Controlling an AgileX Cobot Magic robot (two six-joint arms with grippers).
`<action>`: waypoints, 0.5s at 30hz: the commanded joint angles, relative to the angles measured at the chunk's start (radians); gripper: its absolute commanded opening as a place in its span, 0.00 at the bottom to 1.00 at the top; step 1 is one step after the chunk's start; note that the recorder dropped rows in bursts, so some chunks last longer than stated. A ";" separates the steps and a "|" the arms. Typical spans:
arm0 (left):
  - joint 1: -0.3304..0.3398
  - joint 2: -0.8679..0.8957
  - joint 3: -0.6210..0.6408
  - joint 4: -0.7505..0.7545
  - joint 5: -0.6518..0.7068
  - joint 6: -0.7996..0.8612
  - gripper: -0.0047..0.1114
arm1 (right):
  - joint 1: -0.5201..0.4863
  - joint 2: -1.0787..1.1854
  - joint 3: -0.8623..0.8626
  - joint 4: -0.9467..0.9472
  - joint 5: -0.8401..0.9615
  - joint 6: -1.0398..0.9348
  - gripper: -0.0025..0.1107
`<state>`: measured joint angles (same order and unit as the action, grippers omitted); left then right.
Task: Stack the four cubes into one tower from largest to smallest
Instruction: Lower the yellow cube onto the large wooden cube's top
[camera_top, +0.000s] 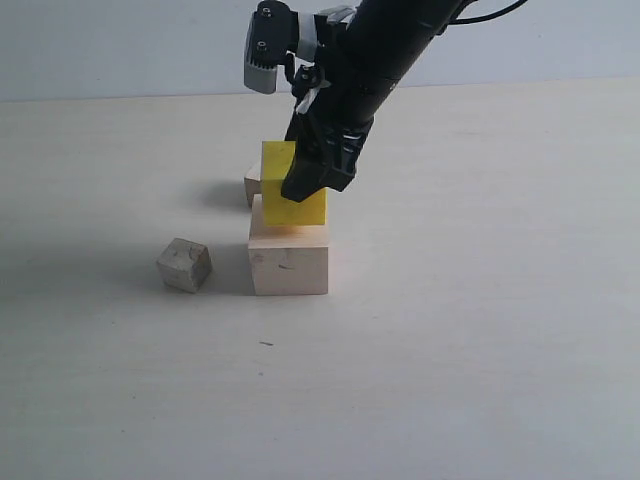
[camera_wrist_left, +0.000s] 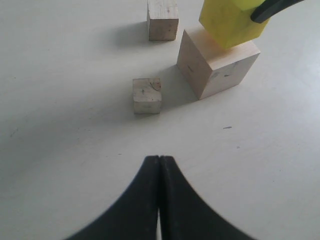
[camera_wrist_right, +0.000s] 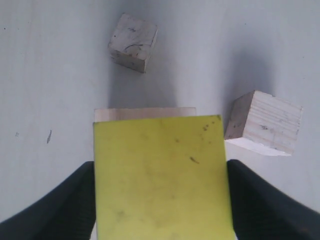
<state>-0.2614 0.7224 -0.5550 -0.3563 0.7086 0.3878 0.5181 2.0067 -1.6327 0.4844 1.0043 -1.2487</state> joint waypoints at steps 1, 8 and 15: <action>-0.008 0.000 0.001 -0.002 -0.010 0.001 0.04 | 0.000 -0.004 0.002 0.009 -0.007 0.009 0.02; -0.008 0.000 0.001 -0.002 -0.008 0.001 0.04 | 0.000 0.007 0.002 0.009 -0.009 0.020 0.02; -0.008 0.000 0.001 -0.002 -0.008 0.001 0.04 | 0.000 0.014 0.002 0.013 -0.009 0.020 0.02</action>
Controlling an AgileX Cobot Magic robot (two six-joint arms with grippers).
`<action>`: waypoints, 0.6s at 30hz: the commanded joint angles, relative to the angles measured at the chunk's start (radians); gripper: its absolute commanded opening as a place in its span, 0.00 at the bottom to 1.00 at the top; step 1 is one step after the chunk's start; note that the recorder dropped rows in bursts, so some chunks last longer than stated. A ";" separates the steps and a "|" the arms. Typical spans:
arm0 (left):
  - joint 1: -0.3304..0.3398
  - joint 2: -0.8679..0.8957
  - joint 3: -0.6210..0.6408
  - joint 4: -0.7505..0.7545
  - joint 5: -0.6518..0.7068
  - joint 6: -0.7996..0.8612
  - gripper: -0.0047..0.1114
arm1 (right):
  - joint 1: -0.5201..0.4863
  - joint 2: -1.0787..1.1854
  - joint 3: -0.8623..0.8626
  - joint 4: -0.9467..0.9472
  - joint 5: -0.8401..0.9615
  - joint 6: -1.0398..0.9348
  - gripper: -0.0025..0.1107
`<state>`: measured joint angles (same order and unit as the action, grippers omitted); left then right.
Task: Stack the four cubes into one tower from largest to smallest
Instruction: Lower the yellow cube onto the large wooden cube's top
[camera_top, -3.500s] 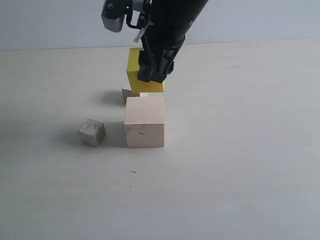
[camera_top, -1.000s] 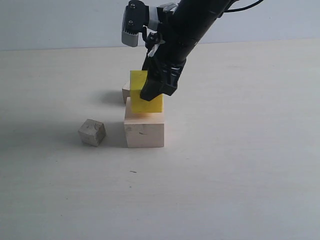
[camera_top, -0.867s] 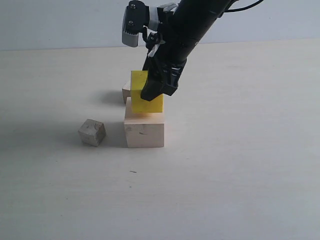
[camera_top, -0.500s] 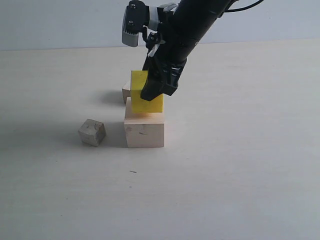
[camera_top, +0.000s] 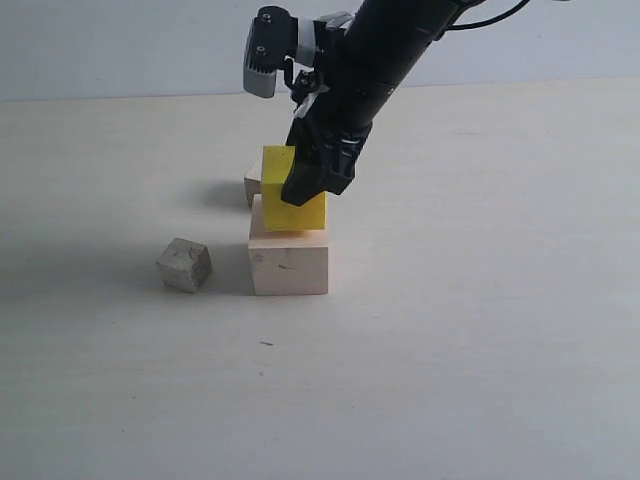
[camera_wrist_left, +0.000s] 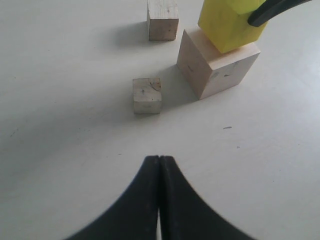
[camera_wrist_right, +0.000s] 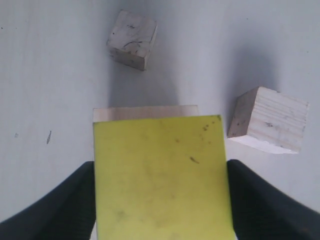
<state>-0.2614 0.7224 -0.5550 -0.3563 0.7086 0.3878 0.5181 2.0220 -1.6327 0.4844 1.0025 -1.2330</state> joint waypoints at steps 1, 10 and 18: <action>-0.008 0.000 0.001 -0.002 -0.008 0.001 0.04 | 0.000 -0.002 0.002 0.013 -0.007 0.005 0.02; -0.008 0.000 0.001 -0.002 -0.008 0.001 0.04 | 0.005 0.001 0.002 -0.005 -0.008 0.007 0.02; -0.008 0.000 0.001 -0.002 -0.008 0.001 0.04 | 0.005 0.001 0.002 0.020 -0.010 0.007 0.02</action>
